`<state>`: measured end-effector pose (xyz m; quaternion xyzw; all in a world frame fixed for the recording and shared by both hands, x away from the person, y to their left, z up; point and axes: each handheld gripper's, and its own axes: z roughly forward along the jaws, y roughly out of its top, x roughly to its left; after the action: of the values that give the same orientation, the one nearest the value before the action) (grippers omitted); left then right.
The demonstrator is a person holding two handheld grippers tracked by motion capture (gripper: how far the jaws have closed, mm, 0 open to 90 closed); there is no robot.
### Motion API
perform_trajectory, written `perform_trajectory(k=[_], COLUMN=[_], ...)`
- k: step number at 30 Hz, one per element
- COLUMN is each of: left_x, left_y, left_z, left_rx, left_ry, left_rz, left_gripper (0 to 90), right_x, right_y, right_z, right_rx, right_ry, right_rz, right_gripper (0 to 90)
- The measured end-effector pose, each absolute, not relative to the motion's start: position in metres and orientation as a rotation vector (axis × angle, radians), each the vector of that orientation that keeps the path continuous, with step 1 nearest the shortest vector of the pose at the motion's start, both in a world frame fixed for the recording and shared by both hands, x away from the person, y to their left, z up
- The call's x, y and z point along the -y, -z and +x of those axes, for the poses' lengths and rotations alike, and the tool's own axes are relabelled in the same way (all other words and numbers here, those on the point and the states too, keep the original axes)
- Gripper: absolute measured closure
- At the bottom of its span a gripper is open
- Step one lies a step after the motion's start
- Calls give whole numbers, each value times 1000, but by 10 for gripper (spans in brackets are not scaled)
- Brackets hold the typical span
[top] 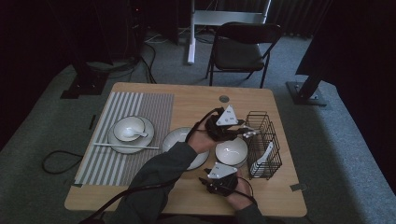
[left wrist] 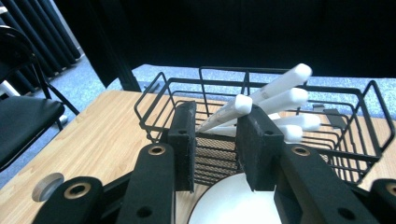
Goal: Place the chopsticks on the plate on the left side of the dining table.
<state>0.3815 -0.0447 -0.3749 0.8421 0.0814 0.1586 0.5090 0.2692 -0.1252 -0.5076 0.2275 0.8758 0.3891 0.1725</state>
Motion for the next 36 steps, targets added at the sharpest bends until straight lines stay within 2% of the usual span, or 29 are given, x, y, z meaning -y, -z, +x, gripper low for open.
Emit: perform_trajectory(k=[8,30,36], left_x=[52,73,72], left_y=[377,405,406], left_z=[390,409,413], left_rx=[-221,-289,-317], left_ry=[-371,-315,-320], left_rz=[2012,2030,2021], left_gripper=[744,785,819], right_x=[126,128,129], right_y=[508,508,508], right_z=[269,269,269], right_rx=[-2481,-2482,-2481], right_ry=[-1118,-1116,-1115], right_rz=[650,652,654], right_gripper=[587,587,587])
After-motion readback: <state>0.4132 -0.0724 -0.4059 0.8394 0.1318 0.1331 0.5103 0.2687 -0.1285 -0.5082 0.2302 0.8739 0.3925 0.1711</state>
